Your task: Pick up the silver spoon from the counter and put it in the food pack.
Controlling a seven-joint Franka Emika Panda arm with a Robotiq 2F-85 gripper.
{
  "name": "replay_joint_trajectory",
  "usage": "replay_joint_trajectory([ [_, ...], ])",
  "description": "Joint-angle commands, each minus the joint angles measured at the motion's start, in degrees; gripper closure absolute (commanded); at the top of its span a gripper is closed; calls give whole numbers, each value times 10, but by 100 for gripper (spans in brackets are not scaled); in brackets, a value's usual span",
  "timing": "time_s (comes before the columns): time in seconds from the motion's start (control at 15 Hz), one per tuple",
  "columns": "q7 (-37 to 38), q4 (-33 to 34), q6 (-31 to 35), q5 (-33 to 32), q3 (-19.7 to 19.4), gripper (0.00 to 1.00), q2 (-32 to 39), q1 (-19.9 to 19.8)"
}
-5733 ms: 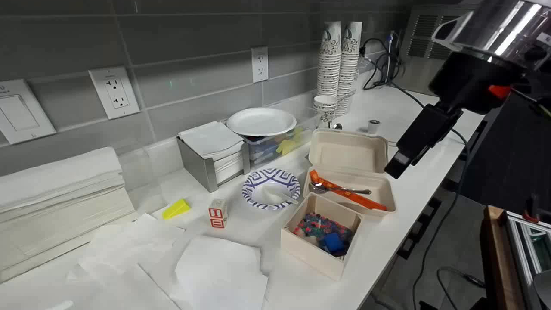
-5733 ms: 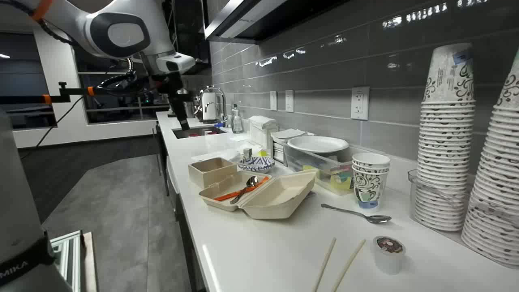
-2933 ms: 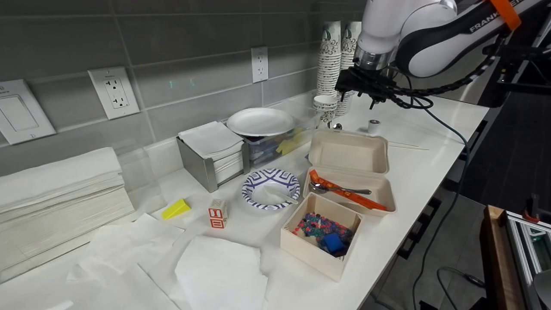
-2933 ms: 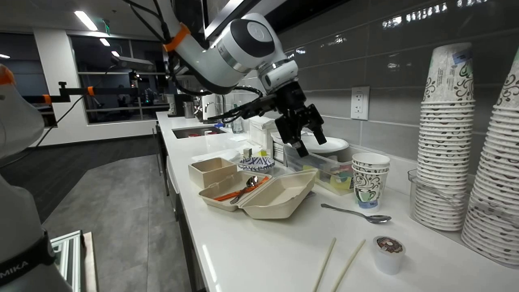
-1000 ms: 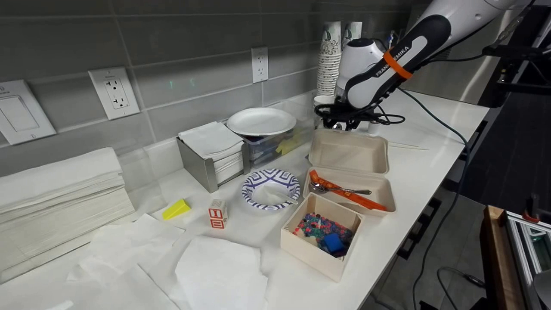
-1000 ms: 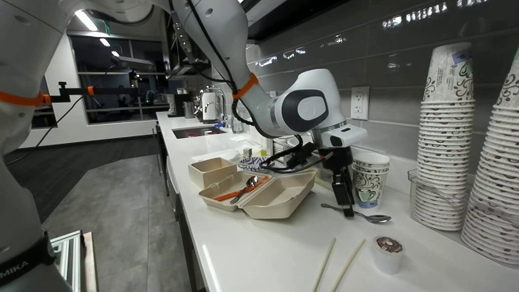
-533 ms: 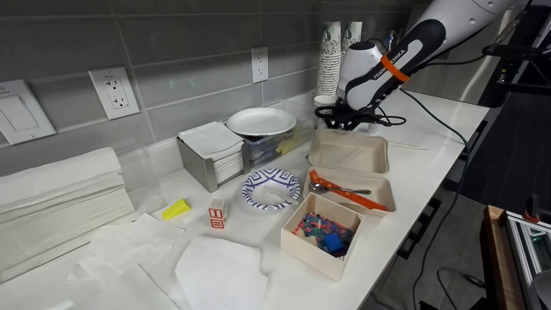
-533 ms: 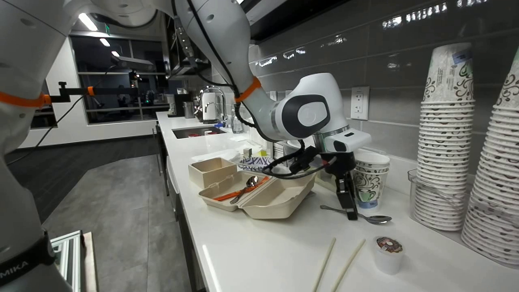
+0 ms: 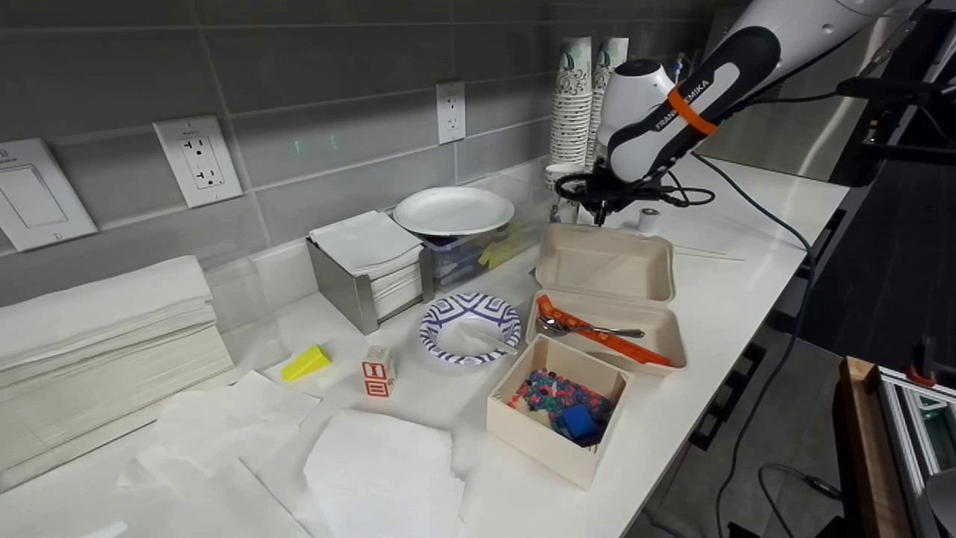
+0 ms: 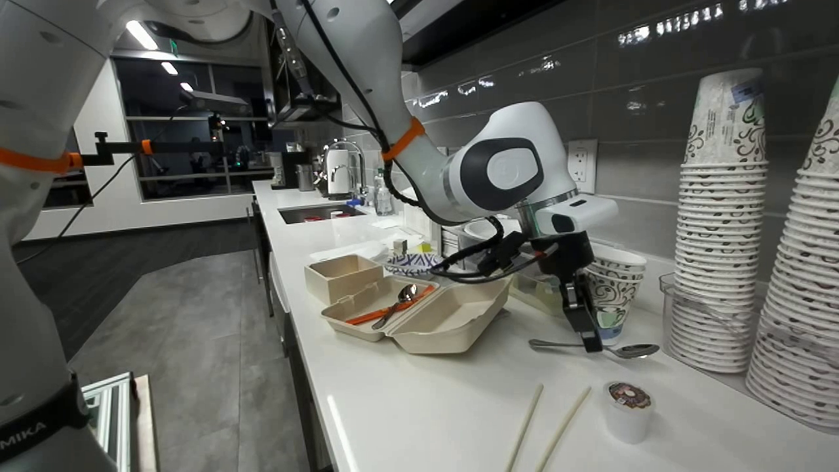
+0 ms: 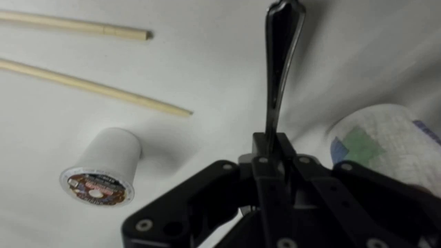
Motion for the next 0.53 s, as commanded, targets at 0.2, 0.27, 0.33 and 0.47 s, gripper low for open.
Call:
replay_joint_trajectory([
  [0.2, -12, -37, -58, -89, -54, 98, -61, 41],
  [0.27, -31, -44, -73, -102, -47, 98, -72, 37],
  [0.33, -47, -52, -87, -113, -41, 98, -83, 33],
  [0.47, -113, -73, -119, -106, -14, 98, -113, 15],
])
